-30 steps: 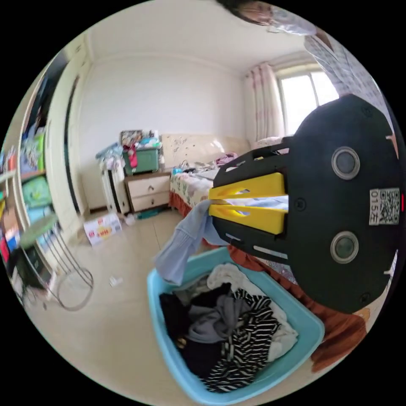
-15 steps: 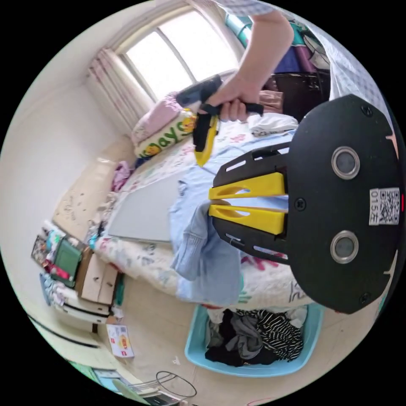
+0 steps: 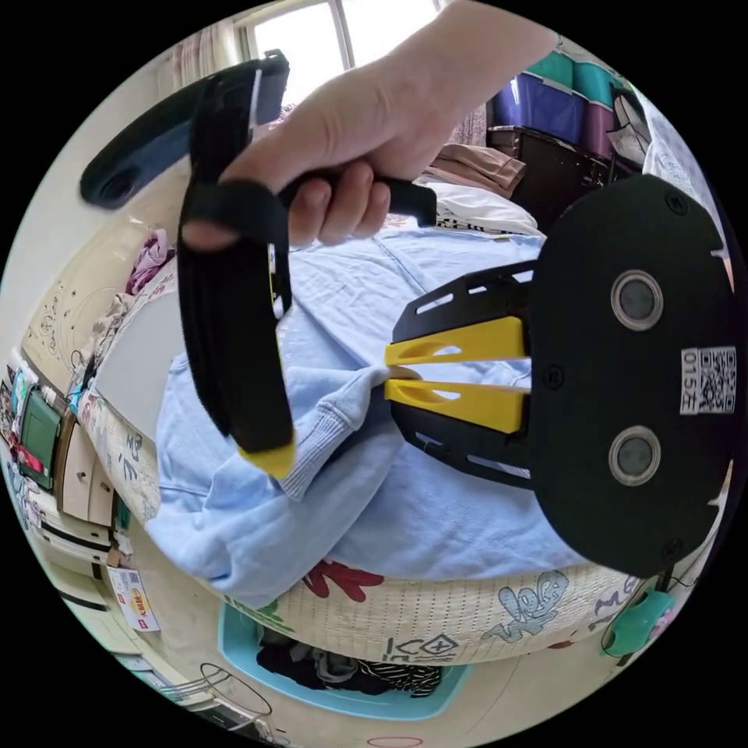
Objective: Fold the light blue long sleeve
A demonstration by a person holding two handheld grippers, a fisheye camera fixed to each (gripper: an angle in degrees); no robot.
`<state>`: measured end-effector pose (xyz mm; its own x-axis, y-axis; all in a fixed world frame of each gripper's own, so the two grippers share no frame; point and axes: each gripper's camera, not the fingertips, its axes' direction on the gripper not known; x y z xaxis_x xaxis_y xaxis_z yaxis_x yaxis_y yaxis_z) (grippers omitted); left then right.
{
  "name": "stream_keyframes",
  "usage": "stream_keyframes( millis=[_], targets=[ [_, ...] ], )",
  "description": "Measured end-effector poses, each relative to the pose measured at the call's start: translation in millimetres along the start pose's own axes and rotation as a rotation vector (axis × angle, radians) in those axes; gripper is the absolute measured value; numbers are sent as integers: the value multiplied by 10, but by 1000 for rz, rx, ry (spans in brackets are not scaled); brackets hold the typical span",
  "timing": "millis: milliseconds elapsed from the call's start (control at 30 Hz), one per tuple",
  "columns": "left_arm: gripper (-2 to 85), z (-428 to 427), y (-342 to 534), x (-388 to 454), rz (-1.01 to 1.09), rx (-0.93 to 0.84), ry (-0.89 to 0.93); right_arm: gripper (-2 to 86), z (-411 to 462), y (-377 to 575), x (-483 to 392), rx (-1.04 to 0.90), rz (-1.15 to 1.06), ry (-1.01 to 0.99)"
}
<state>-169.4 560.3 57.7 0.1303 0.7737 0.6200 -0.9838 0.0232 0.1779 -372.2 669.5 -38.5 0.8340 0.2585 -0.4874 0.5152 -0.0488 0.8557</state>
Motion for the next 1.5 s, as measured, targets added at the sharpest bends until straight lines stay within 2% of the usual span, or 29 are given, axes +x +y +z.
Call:
stream_keyframes(
  millis=[100, 200, 300, 367, 500, 633, 733, 867, 933, 1100, 1167, 1233, 1300, 1400, 1500],
  targets=[
    [16, -64, 35, 115, 2, -1, -28, 145, 89, 133, -97, -65, -84, 48],
    [20, -119, 68, 185, -9, -5, -32, 81, 28, 393, -16, -61, -50, 119],
    [25, -216, 93, 256, -11, 6, -31, 54, -262, 794, 309, 35, 129, 36],
    [28, -407, 98, 333, -14, 78, 10, 50, -608, 1273, 610, 166, 268, -47],
    [38, -673, 46, 593, 46, 167, 95, 48, -1051, 2164, 936, 340, 402, -141],
    [47, -622, 61, 1001, 145, 94, 219, 47, -1331, 3158, 1123, 485, 514, -122],
    [54, -454, 230, 1151, 188, 1, 286, 46, -1362, 3729, 1272, 512, 602, -96],
    [63, -371, 457, 953, 54, -52, 384, 46, -1201, 4360, 1549, 477, 752, -115],
    [67, -420, 482, 734, -31, -36, 369, 47, -1145, 4565, 1656, 479, 787, -154],
    [74, -643, 369, -183, -351, 128, 284, 47, -1144, 4948, 1828, 486, 829, -177],
    [80, -627, 291, -646, -540, 179, 352, 46, -1198, 5107, 1894, 490, 833, -154],
    [83, -599, 250, -895, -630, 235, 420, 46, -1241, 5235, 1965, 496, 861, -143],
    [84, -556, 197, -1043, -674, 266, 437, 46, -1284, 5363, 2048, 506, 891, -138],
    [86, -357, 70, -1184, -693, 221, 478, 46, -1338, 5522, 2180, 509, 917, -124],
    [90, -158, 30, -1322, -761, 268, 593, 46, -1373, 5596, 2281, 494, 919, -108]
  ],
)
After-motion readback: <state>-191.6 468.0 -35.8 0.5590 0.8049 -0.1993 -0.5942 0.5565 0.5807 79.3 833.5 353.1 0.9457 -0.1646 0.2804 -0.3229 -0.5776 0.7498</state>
